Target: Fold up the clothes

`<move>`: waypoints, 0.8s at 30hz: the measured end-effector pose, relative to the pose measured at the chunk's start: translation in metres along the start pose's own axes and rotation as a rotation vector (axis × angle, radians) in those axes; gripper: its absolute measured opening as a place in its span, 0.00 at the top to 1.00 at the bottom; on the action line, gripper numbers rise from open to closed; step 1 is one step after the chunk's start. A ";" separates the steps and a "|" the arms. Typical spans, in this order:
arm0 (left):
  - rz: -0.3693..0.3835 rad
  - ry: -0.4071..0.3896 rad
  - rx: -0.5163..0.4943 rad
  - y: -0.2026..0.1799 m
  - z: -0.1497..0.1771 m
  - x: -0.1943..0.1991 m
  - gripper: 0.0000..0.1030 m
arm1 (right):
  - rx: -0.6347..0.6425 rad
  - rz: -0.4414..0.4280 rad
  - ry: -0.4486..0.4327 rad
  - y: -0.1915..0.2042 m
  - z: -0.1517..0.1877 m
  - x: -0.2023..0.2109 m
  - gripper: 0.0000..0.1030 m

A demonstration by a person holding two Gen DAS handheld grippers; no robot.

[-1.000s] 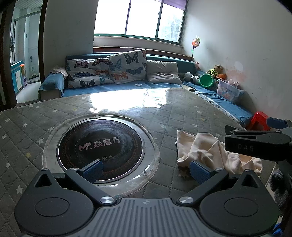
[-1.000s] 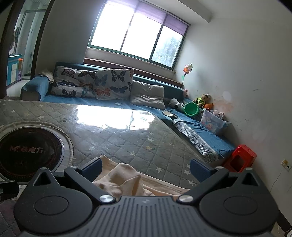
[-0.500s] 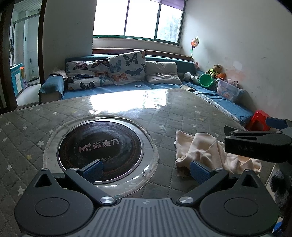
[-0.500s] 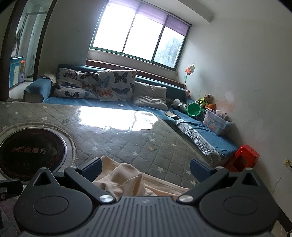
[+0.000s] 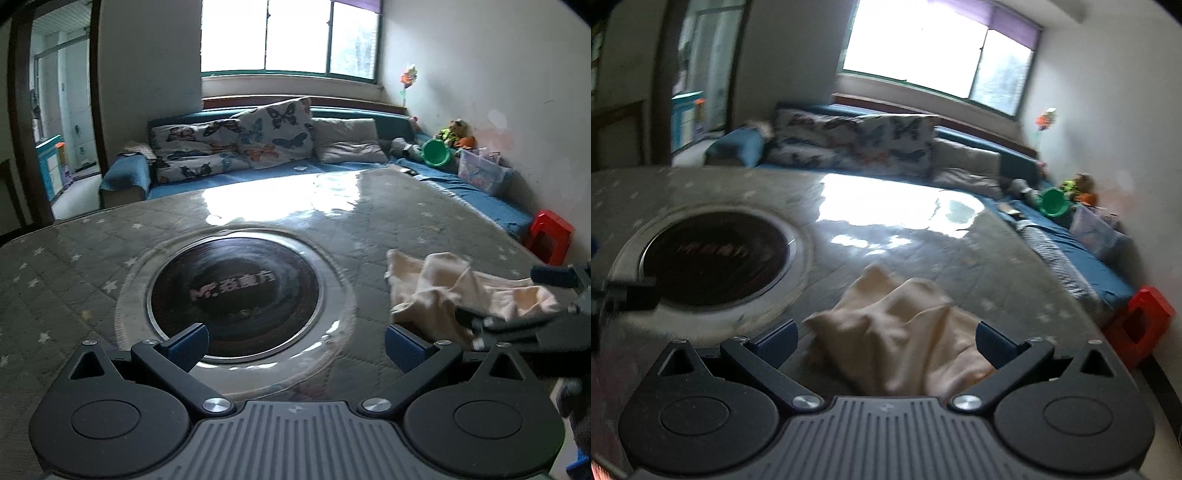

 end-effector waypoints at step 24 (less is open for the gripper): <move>-0.043 0.029 -0.072 0.008 0.036 -0.011 0.00 | -0.045 -0.250 0.152 0.002 0.064 -0.029 0.00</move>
Point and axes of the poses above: each gripper's, at about its wrist camera, not at the fingertips, and x roughly against the way its jaws point, y to its left, z to its underside, the point moved 1 cm from there along -x, roughly the way its jaws point, and after that the axes turned 7 degrees about z, right-handed, at the moved point
